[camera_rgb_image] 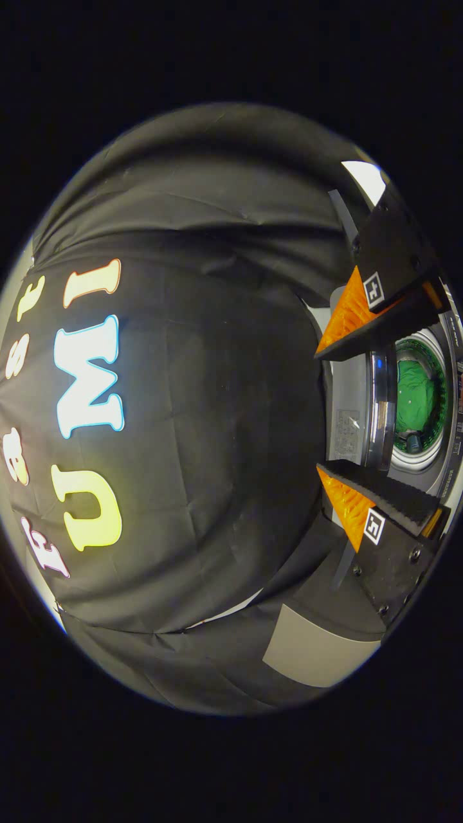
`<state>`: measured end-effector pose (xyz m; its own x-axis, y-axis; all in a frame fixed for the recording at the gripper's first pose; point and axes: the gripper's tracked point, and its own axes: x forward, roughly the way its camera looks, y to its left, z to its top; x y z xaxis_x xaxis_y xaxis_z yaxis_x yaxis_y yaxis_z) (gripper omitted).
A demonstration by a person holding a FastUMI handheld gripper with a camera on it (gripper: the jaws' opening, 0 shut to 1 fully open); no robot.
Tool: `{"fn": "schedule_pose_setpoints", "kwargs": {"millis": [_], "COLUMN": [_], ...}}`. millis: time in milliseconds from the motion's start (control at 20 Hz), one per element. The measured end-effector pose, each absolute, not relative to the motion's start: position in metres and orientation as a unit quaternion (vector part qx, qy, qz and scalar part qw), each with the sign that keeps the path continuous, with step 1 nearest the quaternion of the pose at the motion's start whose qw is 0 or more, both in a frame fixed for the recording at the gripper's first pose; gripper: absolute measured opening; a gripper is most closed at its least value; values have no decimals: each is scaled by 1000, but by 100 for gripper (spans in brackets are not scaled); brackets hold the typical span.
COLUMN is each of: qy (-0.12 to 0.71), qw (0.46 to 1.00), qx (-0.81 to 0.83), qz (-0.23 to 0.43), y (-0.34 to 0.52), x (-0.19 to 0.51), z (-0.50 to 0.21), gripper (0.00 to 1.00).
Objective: Put the clothes into the washing machine and then close the washing machine lid.
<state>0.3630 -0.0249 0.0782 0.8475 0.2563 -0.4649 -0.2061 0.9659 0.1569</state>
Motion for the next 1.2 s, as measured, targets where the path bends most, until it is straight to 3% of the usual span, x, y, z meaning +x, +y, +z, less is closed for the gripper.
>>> {"fn": "schedule_pose_setpoints", "kwargs": {"millis": [950,1200], "qy": [213,241], "qw": [971,966], "qx": [47,48], "qz": [93,86], "y": [-30,-28], "x": [312,270], "z": [54,10], "gripper": [97,97]}}
